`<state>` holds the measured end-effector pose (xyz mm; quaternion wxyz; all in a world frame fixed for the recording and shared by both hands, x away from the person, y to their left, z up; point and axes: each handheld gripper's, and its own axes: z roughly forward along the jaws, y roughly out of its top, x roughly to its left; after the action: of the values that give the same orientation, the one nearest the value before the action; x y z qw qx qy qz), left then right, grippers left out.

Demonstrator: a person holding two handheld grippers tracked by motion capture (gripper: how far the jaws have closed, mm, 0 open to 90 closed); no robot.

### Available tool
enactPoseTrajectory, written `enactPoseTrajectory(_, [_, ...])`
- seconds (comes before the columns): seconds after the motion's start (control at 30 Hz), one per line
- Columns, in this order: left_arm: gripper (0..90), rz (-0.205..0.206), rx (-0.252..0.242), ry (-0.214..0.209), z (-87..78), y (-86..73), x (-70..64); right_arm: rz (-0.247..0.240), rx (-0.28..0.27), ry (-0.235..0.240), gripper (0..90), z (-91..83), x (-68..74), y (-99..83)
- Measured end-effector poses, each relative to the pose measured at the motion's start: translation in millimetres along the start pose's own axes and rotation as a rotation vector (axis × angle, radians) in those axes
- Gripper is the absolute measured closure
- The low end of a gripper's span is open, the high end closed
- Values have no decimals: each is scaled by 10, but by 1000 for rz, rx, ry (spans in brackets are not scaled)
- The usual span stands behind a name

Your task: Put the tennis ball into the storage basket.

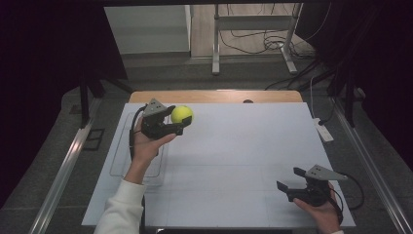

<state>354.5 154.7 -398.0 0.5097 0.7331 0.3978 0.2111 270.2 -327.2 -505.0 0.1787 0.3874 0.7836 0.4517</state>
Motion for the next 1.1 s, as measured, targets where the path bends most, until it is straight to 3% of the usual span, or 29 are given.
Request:
enactPoseTrajectory(0.53, [266, -21, 3, 27, -43, -12, 100, 1, -5, 12, 116, 30, 9, 11])
enactPoseTrajectory(1.1, [267, -48, 47, 110, -76, -5, 335, 1, -15, 29, 116, 31, 19, 22])
